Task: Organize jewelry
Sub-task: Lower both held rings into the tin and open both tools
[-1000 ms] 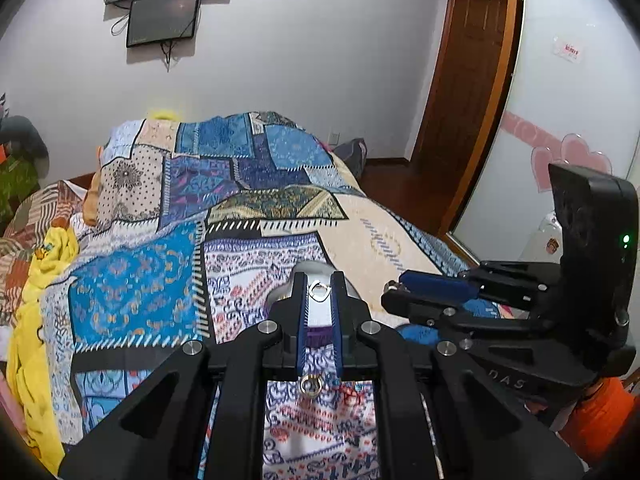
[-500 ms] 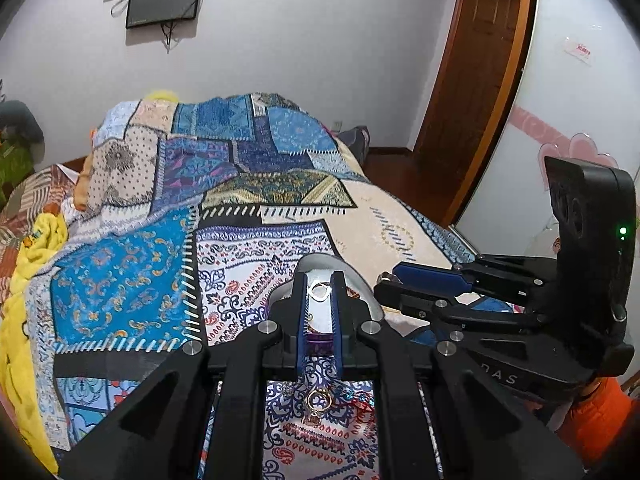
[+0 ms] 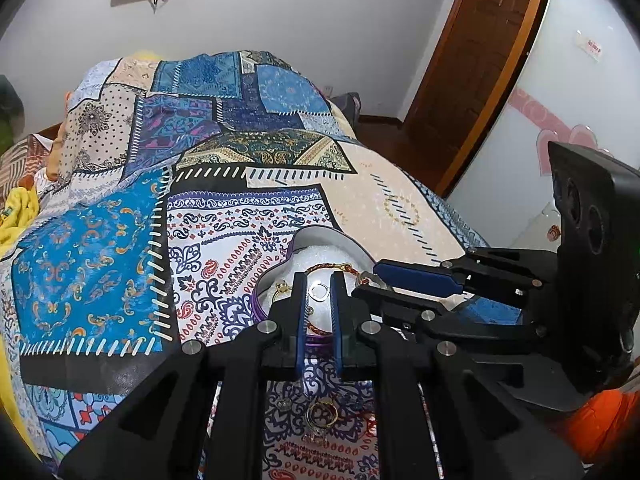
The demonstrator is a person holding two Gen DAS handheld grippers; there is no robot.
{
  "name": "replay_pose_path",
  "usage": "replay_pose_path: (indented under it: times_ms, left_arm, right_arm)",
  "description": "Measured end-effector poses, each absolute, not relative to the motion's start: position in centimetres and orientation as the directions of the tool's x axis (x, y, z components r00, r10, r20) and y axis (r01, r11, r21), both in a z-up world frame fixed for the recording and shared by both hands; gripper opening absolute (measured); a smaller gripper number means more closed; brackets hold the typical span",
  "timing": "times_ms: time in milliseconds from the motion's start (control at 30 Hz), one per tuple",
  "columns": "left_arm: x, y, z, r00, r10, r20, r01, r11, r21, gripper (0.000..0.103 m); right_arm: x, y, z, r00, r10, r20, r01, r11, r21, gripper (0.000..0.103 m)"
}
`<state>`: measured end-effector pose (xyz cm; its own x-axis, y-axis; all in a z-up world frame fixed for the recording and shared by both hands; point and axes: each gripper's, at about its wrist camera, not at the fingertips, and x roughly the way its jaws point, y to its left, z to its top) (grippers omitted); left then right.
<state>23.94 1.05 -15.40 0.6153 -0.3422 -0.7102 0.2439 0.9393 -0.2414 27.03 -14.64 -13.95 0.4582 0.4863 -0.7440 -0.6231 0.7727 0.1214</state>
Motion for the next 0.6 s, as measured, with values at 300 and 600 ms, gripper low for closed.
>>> replay_pose_path:
  times_ms: [300,600]
  left_arm:
    - [24.77,1.22,-16.06,0.586,-0.364,-0.724,0.238,0.931,-0.275,0.009]
    - [24.79,1.18,-15.86,0.588,-0.350,-0.729,0.238,0.936,-0.257,0.009]
  right_arm:
    - [28.11,-14.55,-14.66,0.409,0.495,-0.767,-0.628,0.762,0.157,0.020]
    - [27.85,-14.09,-14.68,0.408,0.480,-0.776,-0.644,0.755,0.128,0.020]
